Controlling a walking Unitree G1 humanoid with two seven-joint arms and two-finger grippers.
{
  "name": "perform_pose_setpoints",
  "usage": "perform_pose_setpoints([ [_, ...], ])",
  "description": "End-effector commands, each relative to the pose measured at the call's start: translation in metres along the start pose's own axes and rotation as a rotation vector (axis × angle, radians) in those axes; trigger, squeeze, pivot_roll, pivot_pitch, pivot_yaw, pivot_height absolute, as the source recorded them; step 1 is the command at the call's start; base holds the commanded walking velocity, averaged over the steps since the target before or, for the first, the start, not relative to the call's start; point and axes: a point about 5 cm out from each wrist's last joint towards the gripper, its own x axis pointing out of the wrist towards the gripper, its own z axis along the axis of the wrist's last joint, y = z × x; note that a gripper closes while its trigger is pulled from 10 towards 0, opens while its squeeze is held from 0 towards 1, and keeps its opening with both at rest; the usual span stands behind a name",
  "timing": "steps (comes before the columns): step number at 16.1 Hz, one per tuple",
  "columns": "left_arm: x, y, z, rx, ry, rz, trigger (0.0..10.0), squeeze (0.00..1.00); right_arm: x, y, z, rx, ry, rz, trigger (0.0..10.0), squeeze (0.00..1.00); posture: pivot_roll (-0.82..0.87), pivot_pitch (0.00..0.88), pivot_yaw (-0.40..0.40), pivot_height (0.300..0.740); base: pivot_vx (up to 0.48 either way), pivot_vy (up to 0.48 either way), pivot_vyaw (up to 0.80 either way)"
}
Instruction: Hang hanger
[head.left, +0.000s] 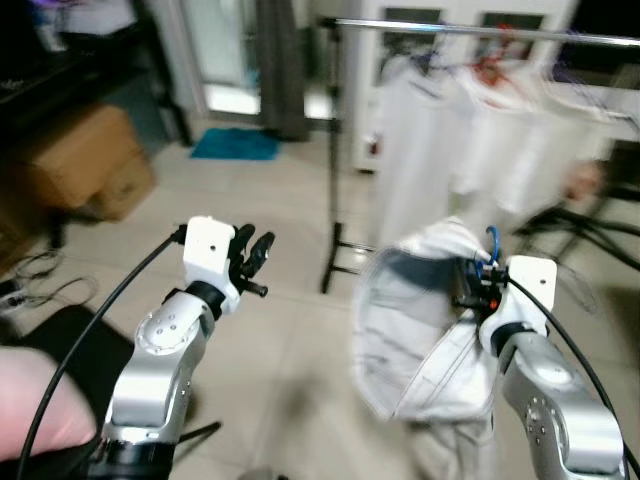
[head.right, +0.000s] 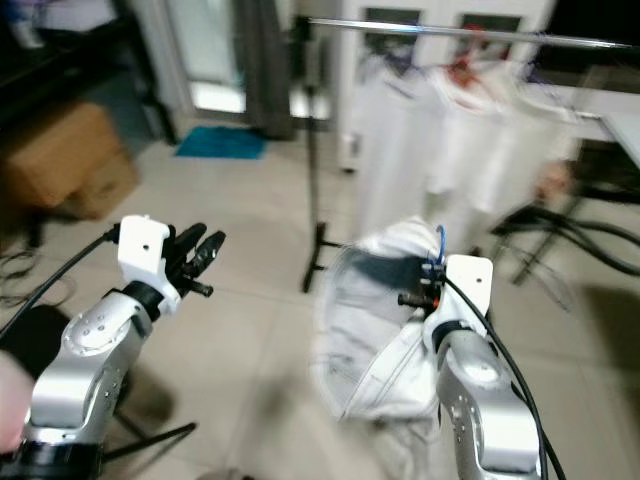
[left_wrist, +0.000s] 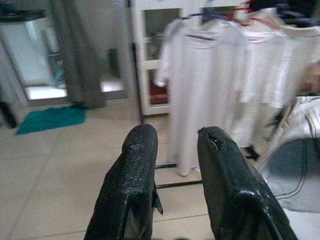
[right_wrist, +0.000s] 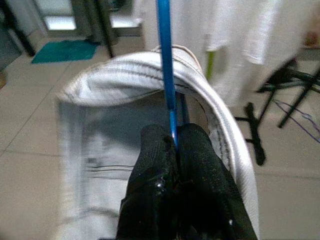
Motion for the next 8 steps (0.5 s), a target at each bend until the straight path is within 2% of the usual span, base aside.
perform_pose_setpoints([
  [1,-0.005,0.008,-0.005,0.02,0.04,0.031,10.0,0.0,0.0,0.018,0.014,0.019,-0.086,0.059,10.0,0.0,0.01,0.0,0.038,0.74,0.439,0.0,0.8],
  [2,-0.005,0.01,-0.007,0.022,0.047,0.026,10.0,0.0,0.002,0.023,0.016,0.014,-0.096,0.069,10.0,0.0,0.0,0.0,0.036,0.74,0.442,0.0,0.8],
  [5,-0.001,0.012,-0.01,0.036,0.054,0.026,10.0,0.0,0.011,0.03,0.018,0.06,-0.122,0.069,10.0,0.0,0.03,0.0,0.035,0.74,0.437,0.0,0.0],
  [8,0.003,0.01,-0.005,0.027,0.031,0.015,10.0,0.0,0.019,0.035,0.025,0.046,-0.143,0.07,10.0,0.0,0.05,0.0,0.009,0.74,0.436,0.0,0.0],
])
